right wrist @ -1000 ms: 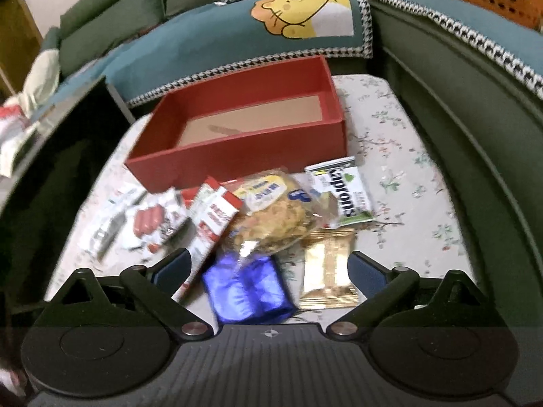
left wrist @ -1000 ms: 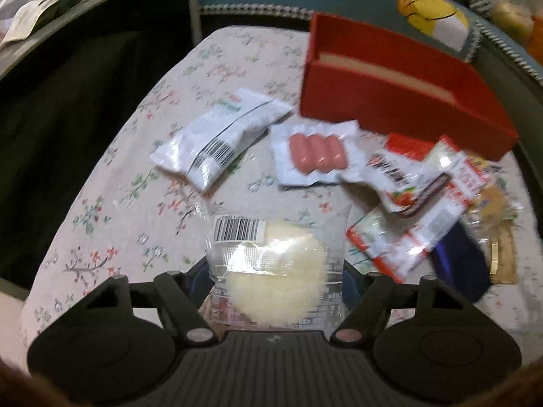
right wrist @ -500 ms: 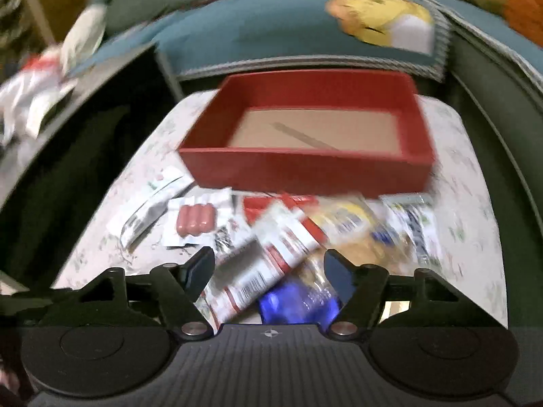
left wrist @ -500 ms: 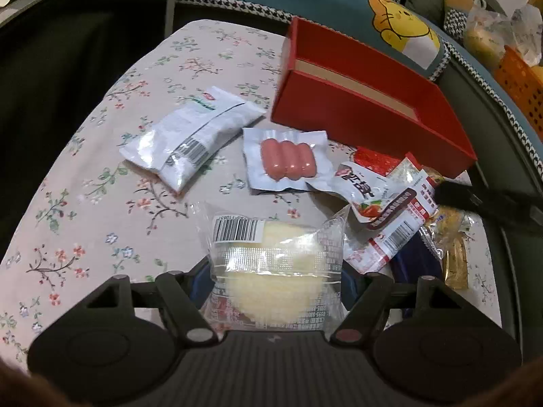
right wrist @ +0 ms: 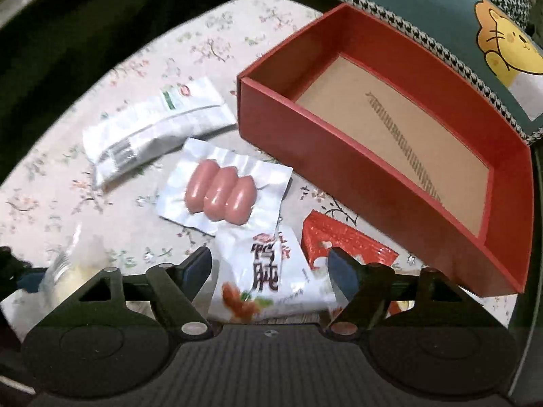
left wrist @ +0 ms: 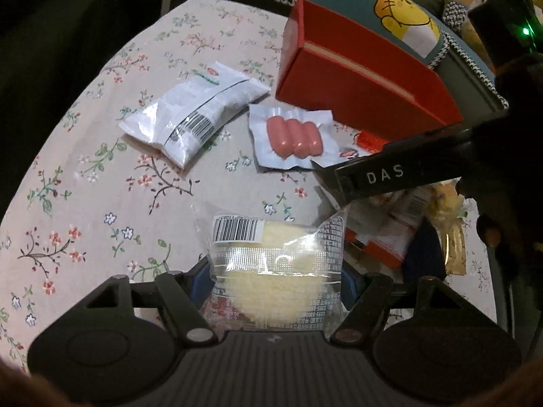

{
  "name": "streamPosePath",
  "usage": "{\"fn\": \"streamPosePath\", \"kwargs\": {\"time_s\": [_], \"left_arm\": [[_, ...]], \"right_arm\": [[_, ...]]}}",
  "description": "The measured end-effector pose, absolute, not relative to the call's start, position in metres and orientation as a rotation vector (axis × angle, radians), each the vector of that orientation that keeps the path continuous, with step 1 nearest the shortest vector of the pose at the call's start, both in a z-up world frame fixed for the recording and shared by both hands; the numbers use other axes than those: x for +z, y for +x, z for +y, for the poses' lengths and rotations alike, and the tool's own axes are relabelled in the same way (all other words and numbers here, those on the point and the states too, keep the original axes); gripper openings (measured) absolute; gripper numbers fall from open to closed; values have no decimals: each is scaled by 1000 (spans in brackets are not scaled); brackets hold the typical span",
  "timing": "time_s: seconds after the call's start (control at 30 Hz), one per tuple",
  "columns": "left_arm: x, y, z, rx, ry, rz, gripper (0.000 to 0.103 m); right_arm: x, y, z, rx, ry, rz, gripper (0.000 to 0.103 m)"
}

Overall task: Organize snacks
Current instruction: 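Grasp the clear-wrapped bun with the left tool while the right tool grasps the white duck-neck pouch, then lift the bun and the duck-neck pouch with both tools over the red box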

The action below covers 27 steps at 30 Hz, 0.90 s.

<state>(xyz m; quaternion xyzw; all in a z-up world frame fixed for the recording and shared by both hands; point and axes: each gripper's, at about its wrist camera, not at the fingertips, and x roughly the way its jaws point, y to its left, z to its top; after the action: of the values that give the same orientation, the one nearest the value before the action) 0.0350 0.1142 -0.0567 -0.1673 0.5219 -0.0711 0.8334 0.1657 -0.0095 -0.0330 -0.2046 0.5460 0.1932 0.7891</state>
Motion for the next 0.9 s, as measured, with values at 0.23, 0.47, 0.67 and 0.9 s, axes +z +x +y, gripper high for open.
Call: {"fn": "streamPosePath", "kwargs": {"time_s": [0.23, 0.47, 0.67, 0.9], "left_arm": [[-60, 34, 120, -136, -352, 1113, 103], [-58, 34, 114, -117, -301, 1097, 103], [-45, 33, 103, -107, -261, 1055, 103], [-25, 44, 76, -93, -193, 1003, 103]], "right_arm": [[-40, 160, -19, 450, -447, 1257, 68], [-33, 140, -38, 452, -364, 1212, 66], [-11, 105, -64, 452, -262, 1135, 66], [15, 94, -101, 452, -108, 1031, 66]]}}
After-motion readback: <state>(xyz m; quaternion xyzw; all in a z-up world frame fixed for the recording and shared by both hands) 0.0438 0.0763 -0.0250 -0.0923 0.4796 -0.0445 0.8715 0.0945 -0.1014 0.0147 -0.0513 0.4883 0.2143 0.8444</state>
